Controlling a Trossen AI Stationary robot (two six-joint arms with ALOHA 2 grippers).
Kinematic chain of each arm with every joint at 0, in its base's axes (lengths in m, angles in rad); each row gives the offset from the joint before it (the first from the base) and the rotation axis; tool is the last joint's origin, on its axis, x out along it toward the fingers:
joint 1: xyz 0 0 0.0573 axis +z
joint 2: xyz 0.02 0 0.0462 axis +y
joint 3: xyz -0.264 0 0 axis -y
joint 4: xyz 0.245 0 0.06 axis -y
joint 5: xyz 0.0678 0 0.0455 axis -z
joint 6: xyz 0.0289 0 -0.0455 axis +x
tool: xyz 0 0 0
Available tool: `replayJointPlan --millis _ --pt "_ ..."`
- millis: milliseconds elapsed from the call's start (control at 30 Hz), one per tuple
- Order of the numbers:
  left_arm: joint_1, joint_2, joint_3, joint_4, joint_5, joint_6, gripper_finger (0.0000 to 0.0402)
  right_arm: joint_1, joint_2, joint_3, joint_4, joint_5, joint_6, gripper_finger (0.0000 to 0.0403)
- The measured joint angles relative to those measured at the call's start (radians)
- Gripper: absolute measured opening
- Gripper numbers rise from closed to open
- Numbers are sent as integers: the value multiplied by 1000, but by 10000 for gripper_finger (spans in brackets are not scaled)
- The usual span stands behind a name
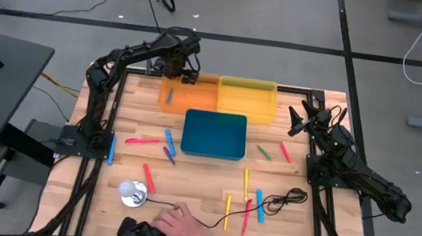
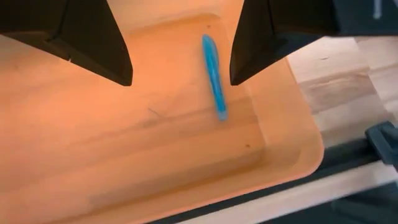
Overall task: Pick & Place Markers
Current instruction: Put the small purple highlighter into the orange transparent bin
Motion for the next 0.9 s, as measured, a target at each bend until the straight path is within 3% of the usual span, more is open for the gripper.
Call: replayJointPlan --millis 900 --pt "-183 -272 0 -113 34 292 275 0 0 0 0 0 0 314"
